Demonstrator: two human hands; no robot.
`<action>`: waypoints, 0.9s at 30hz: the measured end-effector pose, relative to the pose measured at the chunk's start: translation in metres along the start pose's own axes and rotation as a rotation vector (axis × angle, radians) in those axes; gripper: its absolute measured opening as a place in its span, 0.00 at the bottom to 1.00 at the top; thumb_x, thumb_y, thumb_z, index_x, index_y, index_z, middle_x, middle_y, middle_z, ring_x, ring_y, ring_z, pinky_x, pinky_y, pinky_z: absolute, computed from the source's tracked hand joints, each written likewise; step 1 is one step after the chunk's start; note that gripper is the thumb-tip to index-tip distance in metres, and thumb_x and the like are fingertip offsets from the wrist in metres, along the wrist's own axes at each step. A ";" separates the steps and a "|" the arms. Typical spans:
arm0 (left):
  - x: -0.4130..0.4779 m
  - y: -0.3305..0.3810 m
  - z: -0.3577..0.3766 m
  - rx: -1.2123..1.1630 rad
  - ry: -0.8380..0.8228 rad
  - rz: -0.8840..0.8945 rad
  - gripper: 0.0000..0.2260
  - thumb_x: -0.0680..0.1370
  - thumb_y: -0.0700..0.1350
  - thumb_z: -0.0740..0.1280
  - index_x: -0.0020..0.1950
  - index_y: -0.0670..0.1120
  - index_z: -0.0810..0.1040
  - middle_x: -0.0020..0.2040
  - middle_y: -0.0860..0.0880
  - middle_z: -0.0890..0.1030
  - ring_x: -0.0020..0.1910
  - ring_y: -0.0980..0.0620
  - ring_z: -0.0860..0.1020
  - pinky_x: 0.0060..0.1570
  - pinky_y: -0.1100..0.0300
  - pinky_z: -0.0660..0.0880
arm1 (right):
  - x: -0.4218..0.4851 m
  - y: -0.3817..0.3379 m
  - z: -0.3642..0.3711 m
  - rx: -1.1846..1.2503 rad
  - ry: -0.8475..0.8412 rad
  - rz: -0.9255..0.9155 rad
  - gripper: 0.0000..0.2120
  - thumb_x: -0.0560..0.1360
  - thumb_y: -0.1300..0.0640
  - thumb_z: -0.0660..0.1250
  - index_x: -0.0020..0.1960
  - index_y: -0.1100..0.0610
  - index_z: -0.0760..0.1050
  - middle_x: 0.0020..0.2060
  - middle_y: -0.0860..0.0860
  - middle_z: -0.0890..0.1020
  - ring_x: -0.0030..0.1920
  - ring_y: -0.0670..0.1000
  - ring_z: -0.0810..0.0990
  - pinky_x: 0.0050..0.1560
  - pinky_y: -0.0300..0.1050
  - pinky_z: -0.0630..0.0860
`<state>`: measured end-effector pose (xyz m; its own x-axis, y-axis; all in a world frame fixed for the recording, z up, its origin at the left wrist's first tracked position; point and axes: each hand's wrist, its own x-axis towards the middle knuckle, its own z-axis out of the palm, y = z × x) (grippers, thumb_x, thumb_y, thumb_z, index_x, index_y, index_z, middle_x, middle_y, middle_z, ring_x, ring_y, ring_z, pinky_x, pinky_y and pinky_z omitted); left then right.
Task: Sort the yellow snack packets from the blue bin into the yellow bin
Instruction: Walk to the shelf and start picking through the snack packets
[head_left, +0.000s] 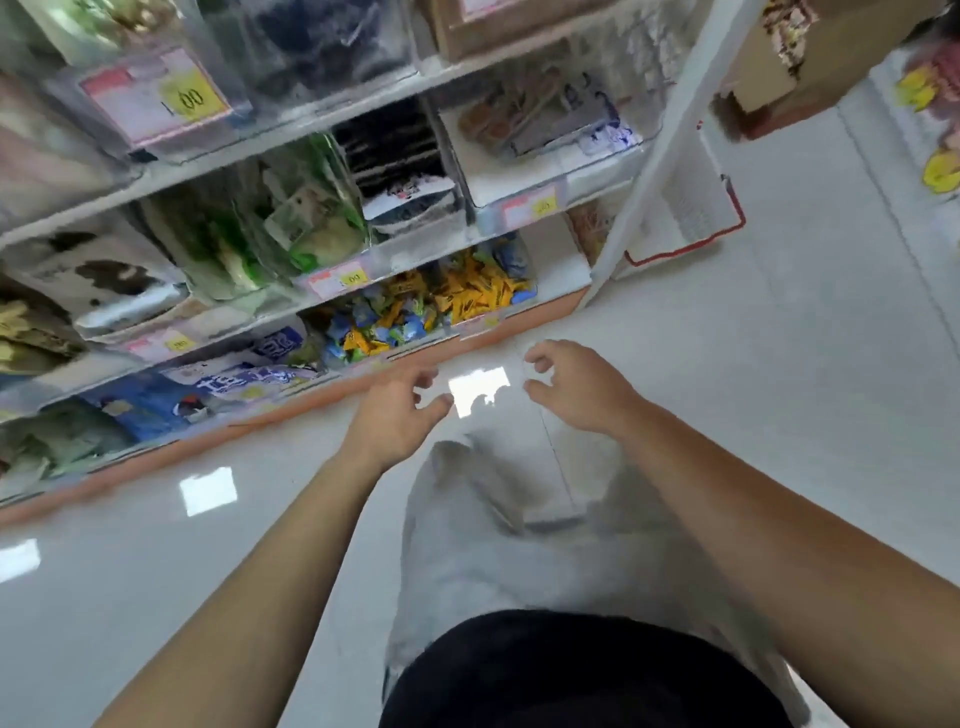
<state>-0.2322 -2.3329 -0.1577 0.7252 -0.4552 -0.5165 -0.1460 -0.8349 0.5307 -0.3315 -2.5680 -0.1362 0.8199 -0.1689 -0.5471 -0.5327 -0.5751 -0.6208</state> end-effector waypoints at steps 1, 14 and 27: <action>0.015 -0.005 0.015 -0.017 0.032 -0.048 0.19 0.77 0.56 0.69 0.64 0.48 0.76 0.56 0.53 0.79 0.48 0.54 0.78 0.43 0.61 0.72 | 0.026 0.013 0.001 -0.035 -0.025 -0.039 0.18 0.77 0.52 0.68 0.66 0.54 0.74 0.60 0.51 0.78 0.49 0.45 0.74 0.50 0.42 0.70; 0.251 -0.125 0.163 0.165 0.681 0.002 0.19 0.77 0.59 0.67 0.59 0.47 0.74 0.52 0.49 0.81 0.51 0.47 0.78 0.48 0.51 0.76 | 0.328 0.116 0.129 -0.403 0.174 -0.688 0.10 0.77 0.50 0.64 0.56 0.49 0.79 0.51 0.47 0.80 0.53 0.52 0.78 0.48 0.49 0.77; 0.273 -0.166 0.198 0.257 0.859 0.219 0.17 0.81 0.59 0.61 0.62 0.49 0.74 0.48 0.49 0.84 0.47 0.46 0.81 0.45 0.49 0.77 | 0.359 0.137 0.155 -0.331 0.391 -0.851 0.15 0.74 0.43 0.66 0.60 0.42 0.76 0.48 0.42 0.76 0.43 0.42 0.74 0.41 0.44 0.73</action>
<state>-0.1434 -2.3799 -0.5201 0.8989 -0.3109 0.3086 -0.4094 -0.8470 0.3391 -0.1433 -2.5833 -0.5049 0.9451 0.1864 0.2683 0.3020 -0.8118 -0.4998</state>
